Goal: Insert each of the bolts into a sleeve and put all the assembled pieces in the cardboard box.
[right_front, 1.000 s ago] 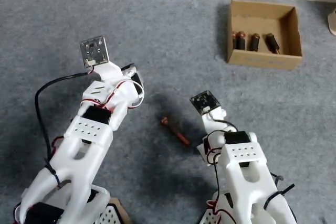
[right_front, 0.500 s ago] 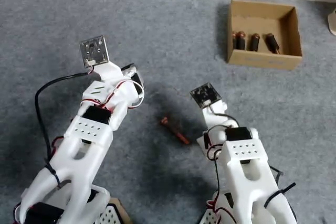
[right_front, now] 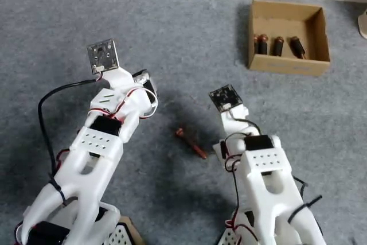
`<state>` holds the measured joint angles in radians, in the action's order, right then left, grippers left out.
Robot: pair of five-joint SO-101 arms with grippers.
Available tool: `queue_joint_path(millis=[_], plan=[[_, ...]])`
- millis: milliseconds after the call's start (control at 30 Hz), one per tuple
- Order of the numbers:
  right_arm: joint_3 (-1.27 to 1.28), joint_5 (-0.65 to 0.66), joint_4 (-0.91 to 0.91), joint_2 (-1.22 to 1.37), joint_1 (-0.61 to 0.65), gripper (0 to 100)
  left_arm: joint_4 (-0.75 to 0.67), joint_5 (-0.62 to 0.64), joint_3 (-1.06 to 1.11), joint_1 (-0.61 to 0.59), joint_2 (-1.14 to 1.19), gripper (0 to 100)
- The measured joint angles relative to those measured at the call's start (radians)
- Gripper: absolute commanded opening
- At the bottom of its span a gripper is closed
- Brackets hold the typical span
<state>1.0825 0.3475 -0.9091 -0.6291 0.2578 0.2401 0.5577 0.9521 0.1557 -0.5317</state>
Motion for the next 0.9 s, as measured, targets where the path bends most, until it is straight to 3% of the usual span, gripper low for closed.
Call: queue_joint_path(millis=[233,733,900], plan=[[-0.077,-0.031,-0.009,0.196,0.003,12.5,0.0,0.0,0.0,0.0,0.0,3],[-0.081,-0.044,-0.008,0.216,0.008,12.2,0.0,0.0,0.0,0.0,0.0,3],[-0.081,-0.086,0.035,0.216,0.008,0.4,0.0,0.0,0.0,0.002,0.0,3]])
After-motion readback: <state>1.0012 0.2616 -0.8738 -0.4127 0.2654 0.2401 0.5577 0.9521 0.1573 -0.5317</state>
